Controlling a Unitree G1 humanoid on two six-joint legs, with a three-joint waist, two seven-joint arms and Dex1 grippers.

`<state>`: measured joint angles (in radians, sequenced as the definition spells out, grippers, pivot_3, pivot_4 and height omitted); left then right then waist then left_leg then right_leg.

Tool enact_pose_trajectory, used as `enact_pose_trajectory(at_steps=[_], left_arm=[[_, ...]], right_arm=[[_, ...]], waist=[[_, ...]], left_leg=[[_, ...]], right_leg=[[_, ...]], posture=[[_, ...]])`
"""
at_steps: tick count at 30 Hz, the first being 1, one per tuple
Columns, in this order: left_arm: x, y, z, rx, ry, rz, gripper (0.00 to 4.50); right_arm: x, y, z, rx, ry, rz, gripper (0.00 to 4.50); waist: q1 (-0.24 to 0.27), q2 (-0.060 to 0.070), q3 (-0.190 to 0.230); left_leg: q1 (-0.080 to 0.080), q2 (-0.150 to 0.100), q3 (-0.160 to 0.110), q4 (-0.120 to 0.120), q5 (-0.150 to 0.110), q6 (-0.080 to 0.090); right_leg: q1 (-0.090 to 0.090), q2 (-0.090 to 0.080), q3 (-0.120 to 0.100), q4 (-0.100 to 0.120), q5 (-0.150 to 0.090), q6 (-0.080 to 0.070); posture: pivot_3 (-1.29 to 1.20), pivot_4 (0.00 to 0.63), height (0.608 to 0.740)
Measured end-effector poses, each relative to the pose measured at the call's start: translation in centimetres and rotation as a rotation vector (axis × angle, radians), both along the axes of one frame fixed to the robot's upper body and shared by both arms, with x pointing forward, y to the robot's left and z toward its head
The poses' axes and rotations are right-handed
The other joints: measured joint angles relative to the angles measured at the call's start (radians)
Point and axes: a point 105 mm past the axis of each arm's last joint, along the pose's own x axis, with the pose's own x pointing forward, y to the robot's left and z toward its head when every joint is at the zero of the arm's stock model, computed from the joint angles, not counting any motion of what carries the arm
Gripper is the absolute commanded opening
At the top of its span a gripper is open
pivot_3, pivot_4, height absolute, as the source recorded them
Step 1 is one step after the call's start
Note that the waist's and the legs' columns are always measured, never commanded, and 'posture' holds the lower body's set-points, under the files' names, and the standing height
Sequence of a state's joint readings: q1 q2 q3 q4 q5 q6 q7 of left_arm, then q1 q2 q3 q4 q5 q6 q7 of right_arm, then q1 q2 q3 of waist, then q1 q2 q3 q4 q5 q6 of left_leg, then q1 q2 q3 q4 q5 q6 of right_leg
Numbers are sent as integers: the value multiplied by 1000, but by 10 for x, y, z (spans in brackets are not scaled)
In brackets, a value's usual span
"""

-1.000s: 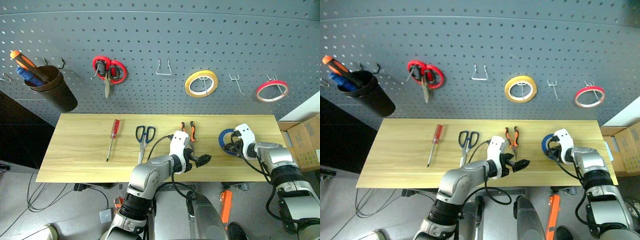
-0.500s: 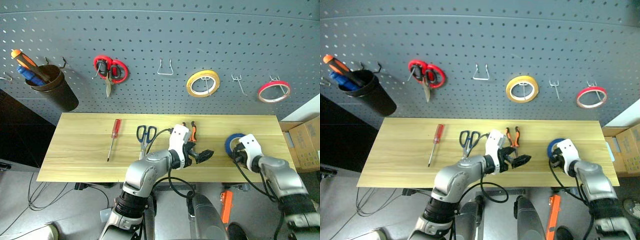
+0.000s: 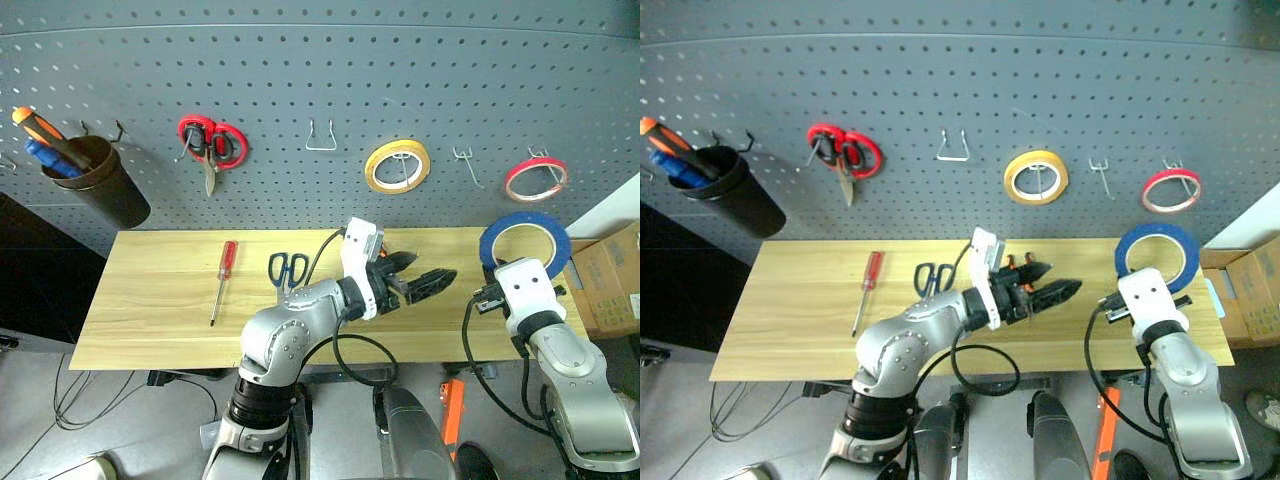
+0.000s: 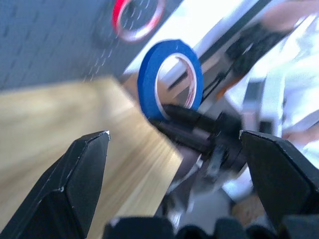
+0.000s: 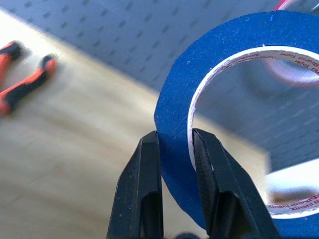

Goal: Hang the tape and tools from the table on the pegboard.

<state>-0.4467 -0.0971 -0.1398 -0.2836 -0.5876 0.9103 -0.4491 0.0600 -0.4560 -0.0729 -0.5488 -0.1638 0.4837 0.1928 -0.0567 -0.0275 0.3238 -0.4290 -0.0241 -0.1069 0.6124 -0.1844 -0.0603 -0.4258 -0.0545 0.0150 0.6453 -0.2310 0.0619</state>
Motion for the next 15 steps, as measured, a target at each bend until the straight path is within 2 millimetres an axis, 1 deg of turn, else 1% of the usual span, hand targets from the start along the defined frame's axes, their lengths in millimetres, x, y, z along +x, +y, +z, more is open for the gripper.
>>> enact_pose_trajectory(at_steps=[3,5,11,15], left_arm=[[4,1,15,-57,-33,17,4500],[5,0,21,-80,-47,14,4500],[10,-5,20,-97,-36,19,4500],[10,-10,24,-114,-47,12,4500]], right_arm=[[2,1,11,-35,-72,3,521],[7,2,19,-57,-122,5,521],[27,-11,37,-63,-220,-22,521],[37,-18,37,-48,-222,-18,521]], waist=[[0,0,0],[-3,0,0],[-2,0,0],[-2,1,-1]], left_leg=[[0,0,0,0,0,0],[0,0,0,1,0,0],[0,0,0,2,0,0],[0,0,0,2,0,1]], right_leg=[[0,0,0,0,0,0],[0,0,0,1,0,0],[1,0,0,2,1,0],[1,0,0,2,1,-1]], posture=[[-138,258,740],[-135,258,740],[-129,259,740],[-130,256,740]])
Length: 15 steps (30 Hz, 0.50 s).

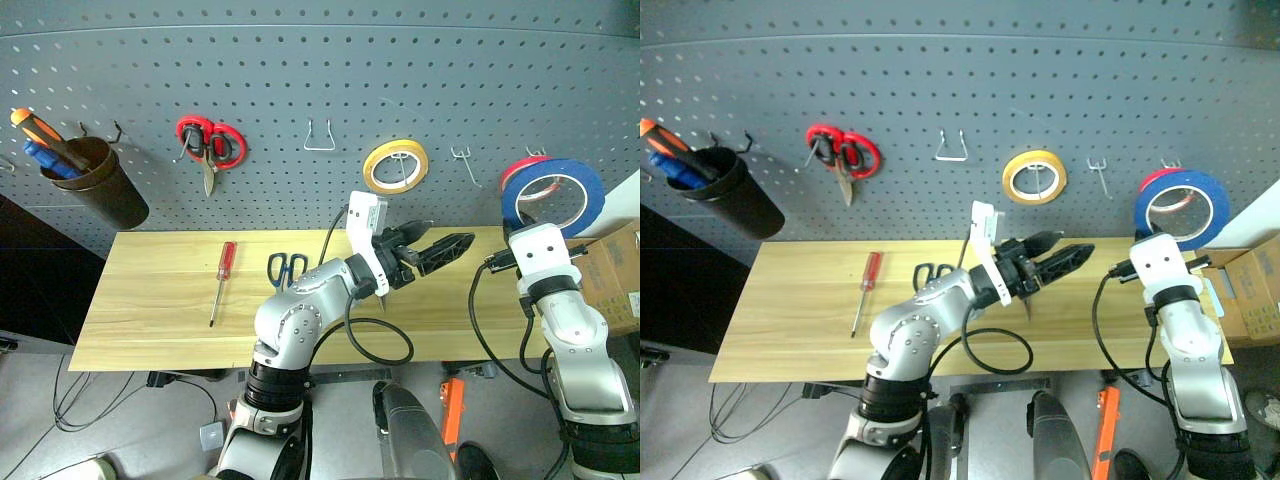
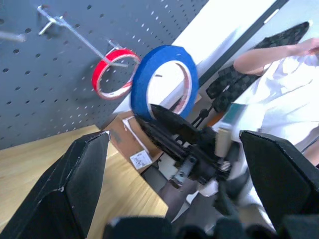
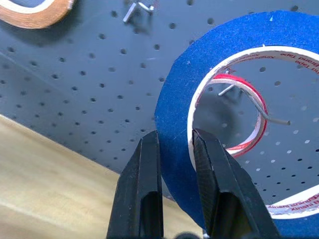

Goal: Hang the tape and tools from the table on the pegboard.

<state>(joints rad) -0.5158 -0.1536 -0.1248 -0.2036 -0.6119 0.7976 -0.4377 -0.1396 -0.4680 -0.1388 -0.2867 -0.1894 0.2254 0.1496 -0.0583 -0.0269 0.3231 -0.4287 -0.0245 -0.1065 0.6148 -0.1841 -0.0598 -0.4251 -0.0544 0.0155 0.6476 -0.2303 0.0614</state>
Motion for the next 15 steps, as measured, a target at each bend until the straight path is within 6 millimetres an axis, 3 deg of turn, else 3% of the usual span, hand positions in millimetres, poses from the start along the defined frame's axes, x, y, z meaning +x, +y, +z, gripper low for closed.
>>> enact_pose_trajectory(at_steps=[7,15], left_arm=[[1,-4,-1,-2,-1,-6,4500],[-1,-7,-2,2,-1,-17,4500]], right_arm=[[15,-17,9,52,-8,26,521],[29,-12,9,140,17,123,521]], waist=[[-2,0,0],[-2,0,0]], left_leg=[[0,0,0,5,0,0],[0,0,0,15,0,1]], right_leg=[[1,0,0,3,1,0],[2,0,1,11,3,-1]], posture=[[-135,258,740],[-132,258,740]])
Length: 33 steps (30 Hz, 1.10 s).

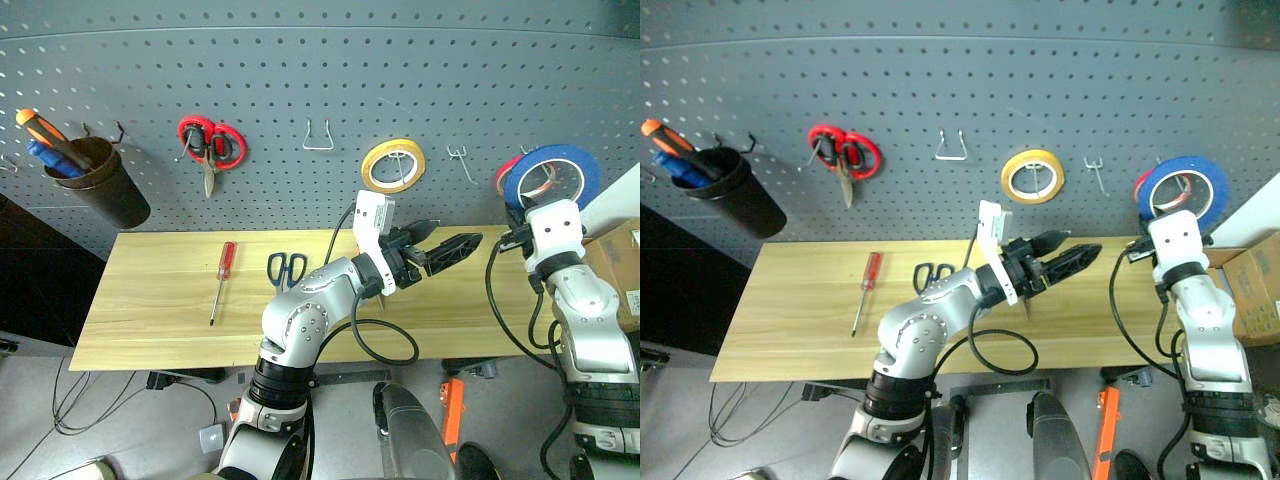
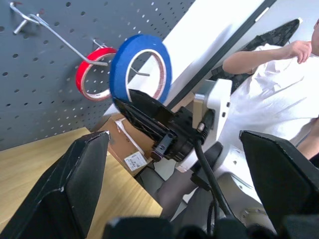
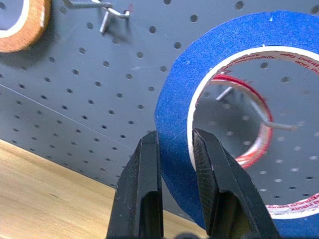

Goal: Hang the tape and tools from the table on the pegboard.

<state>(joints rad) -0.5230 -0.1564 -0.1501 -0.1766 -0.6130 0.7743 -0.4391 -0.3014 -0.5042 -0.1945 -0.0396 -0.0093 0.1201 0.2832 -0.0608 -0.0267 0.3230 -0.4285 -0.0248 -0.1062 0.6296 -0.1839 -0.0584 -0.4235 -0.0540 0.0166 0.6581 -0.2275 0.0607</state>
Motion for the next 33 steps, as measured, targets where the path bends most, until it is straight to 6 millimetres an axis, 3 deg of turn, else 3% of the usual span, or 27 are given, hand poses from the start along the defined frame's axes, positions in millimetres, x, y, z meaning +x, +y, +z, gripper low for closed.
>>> enact_pose_trajectory(at_steps=[12,20,24,33], left_arm=[[1,1,-1,4,3,2,4500],[2,1,-1,6,8,13,4500],[4,6,2,-9,7,36,4500],[6,25,-8,18,30,103,4500]], right_arm=[[-6,3,-5,-47,-8,-27,521],[-30,54,-16,-37,-27,105,521],[-36,59,-27,-52,-4,122,521],[-41,69,-23,-124,-90,146,521]], waist=[[1,0,0],[1,1,-1],[3,1,-1],[4,1,-1]], left_leg=[[0,0,0,0,0,1],[1,0,0,0,1,0],[1,0,1,0,1,0],[1,1,0,0,1,0]], right_leg=[[0,0,0,0,1,0],[0,0,1,1,1,0],[0,0,1,1,1,0],[0,0,1,1,1,0]], posture=[[-118,261,740],[-107,262,740],[-103,265,740],[-75,269,740]])
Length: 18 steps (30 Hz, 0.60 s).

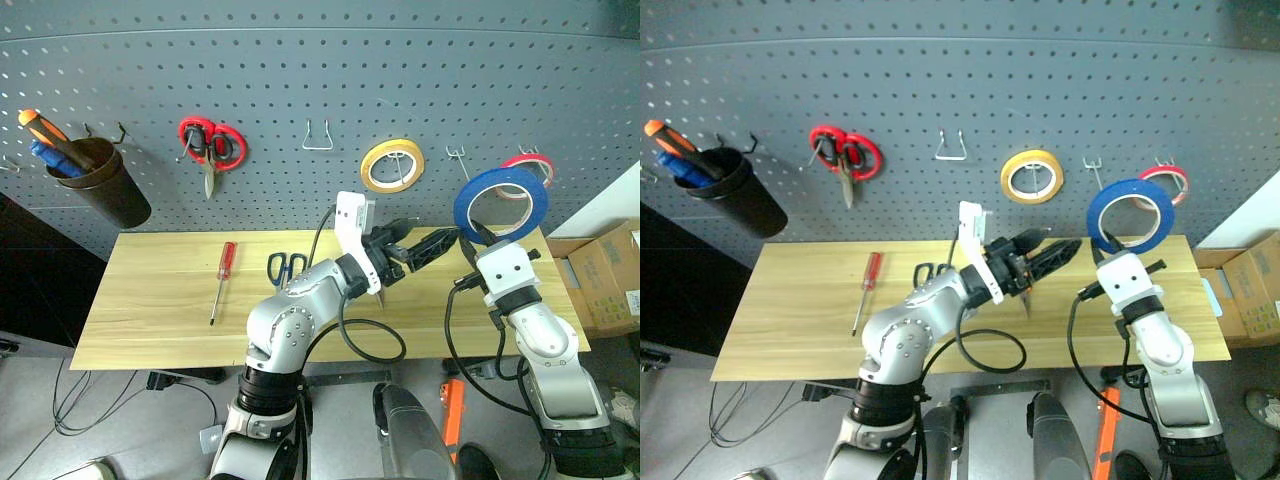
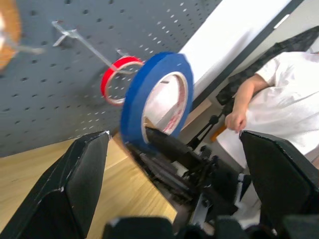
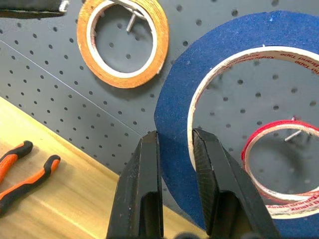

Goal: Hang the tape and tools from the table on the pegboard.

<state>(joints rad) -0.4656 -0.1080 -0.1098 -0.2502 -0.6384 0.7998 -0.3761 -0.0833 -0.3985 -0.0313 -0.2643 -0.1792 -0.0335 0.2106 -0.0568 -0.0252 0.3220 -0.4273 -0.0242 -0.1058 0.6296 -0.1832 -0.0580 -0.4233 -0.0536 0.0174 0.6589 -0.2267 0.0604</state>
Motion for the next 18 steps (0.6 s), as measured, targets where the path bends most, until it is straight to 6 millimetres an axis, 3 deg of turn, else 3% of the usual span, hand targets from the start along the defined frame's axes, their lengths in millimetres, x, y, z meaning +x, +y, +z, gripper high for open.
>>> enact_pose_trajectory(at_steps=[7,10,18], left_arm=[[-1,3,-1,-3,9,16,4500],[-1,3,-2,-2,11,18,4500],[0,4,-1,1,9,28,4500]], right_arm=[[2,12,-4,-6,-17,48,521],[12,18,-12,-2,22,90,521],[35,16,-3,-2,23,120,521]], waist=[[1,0,0],[0,0,0],[3,0,0]], left_leg=[[0,0,0,0,0,0],[0,0,0,0,0,0],[0,0,0,0,0,0]], right_leg=[[0,0,0,0,0,0],[0,0,0,0,0,-1],[0,0,0,0,0,-1]], posture=[[-67,263,740],[-65,263,740],[-59,264,740]])
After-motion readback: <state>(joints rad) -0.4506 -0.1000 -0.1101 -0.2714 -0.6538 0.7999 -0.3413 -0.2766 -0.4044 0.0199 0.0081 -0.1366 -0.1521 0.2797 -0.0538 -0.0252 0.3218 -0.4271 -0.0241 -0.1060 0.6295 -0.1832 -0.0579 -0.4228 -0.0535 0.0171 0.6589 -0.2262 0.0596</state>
